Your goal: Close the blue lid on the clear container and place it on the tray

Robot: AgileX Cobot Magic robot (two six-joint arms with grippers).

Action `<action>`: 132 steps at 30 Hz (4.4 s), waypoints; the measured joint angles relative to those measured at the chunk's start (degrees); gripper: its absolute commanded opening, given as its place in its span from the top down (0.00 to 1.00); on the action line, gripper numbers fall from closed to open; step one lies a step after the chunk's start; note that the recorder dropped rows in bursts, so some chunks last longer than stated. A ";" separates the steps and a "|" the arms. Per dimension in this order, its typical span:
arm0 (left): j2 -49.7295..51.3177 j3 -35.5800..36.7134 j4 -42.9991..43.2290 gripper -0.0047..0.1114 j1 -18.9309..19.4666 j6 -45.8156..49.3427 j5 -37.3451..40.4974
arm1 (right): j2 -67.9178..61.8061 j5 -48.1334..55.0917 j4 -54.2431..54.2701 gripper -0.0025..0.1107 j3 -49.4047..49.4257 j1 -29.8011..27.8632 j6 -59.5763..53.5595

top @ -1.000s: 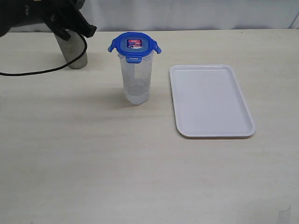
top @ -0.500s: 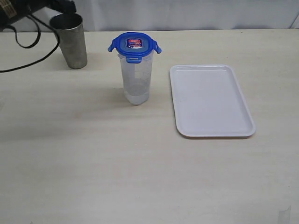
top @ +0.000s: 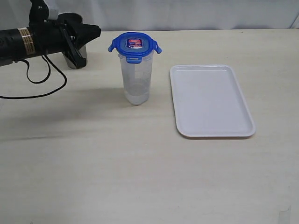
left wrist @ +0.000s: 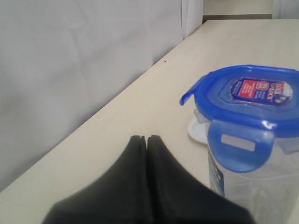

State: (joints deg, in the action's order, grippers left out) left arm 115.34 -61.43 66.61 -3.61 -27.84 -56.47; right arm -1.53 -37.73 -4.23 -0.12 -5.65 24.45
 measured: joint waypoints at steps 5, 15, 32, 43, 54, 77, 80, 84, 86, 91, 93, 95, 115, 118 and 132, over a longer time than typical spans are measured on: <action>1.82 0.00 -0.17 0.96 -0.61 0.84 -1.65 | -21.08 -1.54 -17.63 0.94 -12.29 0.00 9.92; 3.01 0.00 -4.34 0.96 -2.99 5.44 -0.59 | -69.57 -24.56 -65.41 0.94 -37.00 0.16 27.77; 3.01 0.00 -4.86 0.96 -2.99 6.66 -1.47 | -97.00 -17.45 -77.16 0.94 -49.40 15.30 30.39; 3.01 0.00 -4.86 0.96 -2.99 6.66 -1.57 | -97.91 6.48 -73.47 0.94 -52.26 23.54 27.21; 3.01 0.00 -4.86 0.96 -2.99 6.66 -1.68 | -102.18 9.14 -72.14 0.94 -56.53 23.56 27.21; 3.01 0.00 -2.01 0.96 -2.99 6.56 -2.12 | -102.66 12.51 -70.03 0.94 -57.51 23.56 25.86; 3.01 0.00 -2.01 0.96 -2.99 6.44 -1.01 | -102.66 12.51 -70.03 0.94 -57.51 23.56 25.96; 3.01 0.00 -1.32 0.96 -2.99 5.66 -0.73 | -102.66 12.51 -70.03 0.94 -57.51 23.56 25.96; 3.01 0.00 -0.39 0.96 -2.99 5.53 -0.73 | -102.66 12.51 -70.03 0.94 -57.51 23.56 25.96; 3.01 0.00 0.66 0.96 -2.99 4.30 -0.73 | -102.66 12.51 -70.03 0.94 -57.51 23.56 25.96; 3.01 0.00 1.19 0.96 -2.99 4.06 -0.73 | -102.66 12.51 -70.03 0.94 -57.51 23.56 25.96; 3.01 0.00 1.97 0.96 -2.99 3.92 -0.73 | -102.66 12.51 -70.03 0.94 -57.51 23.56 25.96; 3.01 0.00 4.94 0.96 -2.99 2.19 -0.62 | -102.66 12.74 -70.03 0.94 -57.51 23.56 25.96; 3.01 0.00 4.62 0.96 -2.99 2.19 -0.01 | -102.66 12.74 -70.03 0.94 -57.51 23.56 25.96; 3.01 0.00 -0.53 0.96 -2.99 3.90 -0.45 | -102.66 12.74 -70.03 0.94 -57.51 23.56 26.08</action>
State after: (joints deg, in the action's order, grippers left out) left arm 118.35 -61.43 66.08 -6.60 -23.94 -56.93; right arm -104.19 -24.99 -74.26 -57.63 17.91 50.53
